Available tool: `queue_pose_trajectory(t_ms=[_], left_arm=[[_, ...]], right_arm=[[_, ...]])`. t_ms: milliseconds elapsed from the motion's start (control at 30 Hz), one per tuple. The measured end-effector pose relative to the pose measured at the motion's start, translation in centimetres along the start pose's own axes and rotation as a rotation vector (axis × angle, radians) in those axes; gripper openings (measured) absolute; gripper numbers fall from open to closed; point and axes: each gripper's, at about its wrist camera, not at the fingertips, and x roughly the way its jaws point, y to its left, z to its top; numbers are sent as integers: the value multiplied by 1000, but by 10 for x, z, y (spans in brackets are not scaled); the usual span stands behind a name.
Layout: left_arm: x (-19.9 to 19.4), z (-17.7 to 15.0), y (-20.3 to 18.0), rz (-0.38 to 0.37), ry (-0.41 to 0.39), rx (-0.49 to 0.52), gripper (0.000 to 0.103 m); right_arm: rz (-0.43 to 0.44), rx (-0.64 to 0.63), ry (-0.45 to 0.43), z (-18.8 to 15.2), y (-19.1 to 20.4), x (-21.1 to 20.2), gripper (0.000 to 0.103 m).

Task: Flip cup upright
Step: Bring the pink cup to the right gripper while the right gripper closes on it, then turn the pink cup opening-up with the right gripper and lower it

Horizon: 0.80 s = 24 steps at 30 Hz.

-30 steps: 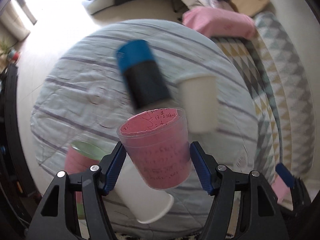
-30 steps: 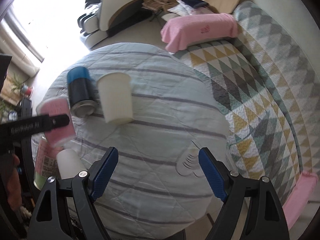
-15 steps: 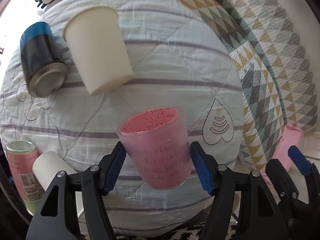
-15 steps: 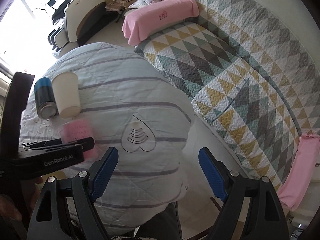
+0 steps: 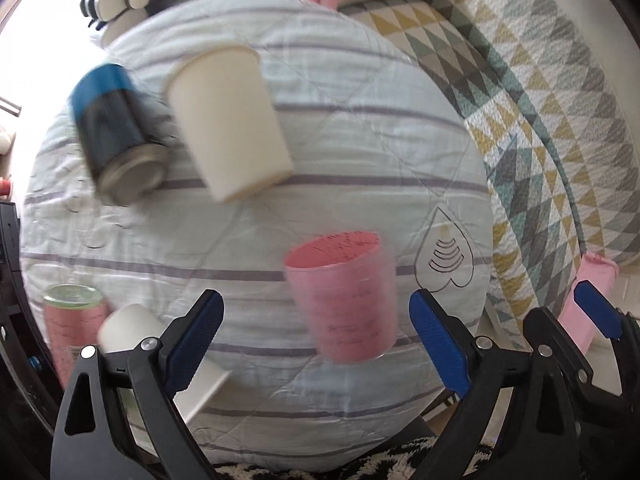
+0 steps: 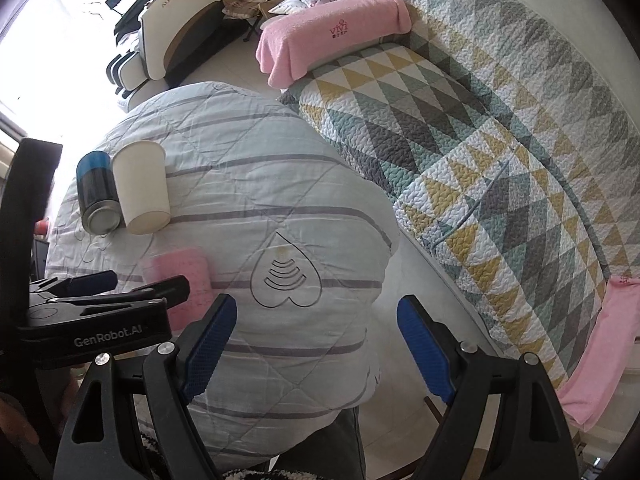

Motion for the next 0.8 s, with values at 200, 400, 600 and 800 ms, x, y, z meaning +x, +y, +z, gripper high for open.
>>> queue_pose_trajectory(t_ms=[200,400,600,800], left_arm=[[-27,-10,31,30,-72,-62,97],[-40,-30,71,55,-97,-148,97],[-42,-47,104,57,-92,-225,97],[-31,-61,123,69,-62,-286,97]], right_arm=[[36,-71,-22,9,30,-6,84],[91,-146,12,13,69,4,84],[105,-202,72,13,100,28,84],[91,-233,141,15,113,64,84]])
